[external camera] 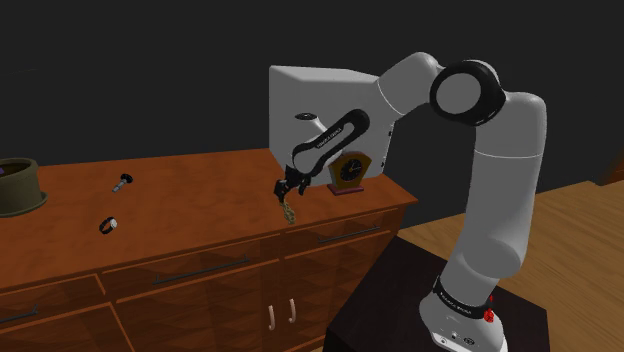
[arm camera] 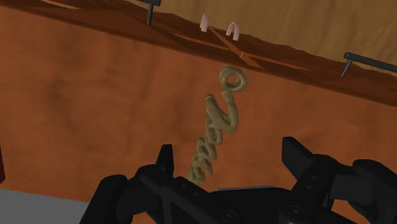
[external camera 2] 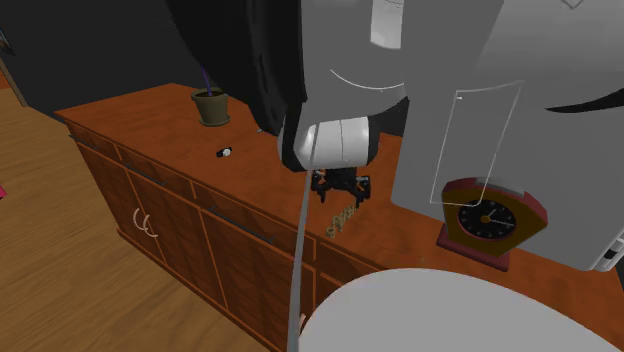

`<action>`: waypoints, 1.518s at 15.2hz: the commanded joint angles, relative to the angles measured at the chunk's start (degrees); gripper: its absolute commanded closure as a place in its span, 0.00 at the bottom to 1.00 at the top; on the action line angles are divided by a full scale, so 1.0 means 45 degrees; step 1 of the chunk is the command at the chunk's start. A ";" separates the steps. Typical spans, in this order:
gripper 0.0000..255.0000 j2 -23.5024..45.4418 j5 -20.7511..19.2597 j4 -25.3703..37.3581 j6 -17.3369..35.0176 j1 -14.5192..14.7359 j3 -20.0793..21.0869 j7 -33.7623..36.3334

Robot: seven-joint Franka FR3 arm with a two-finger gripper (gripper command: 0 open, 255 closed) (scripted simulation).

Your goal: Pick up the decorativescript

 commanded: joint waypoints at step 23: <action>1.00 0.1826 -0.0204 0.0790 0.1034 0.0082 -0.0126 0.0272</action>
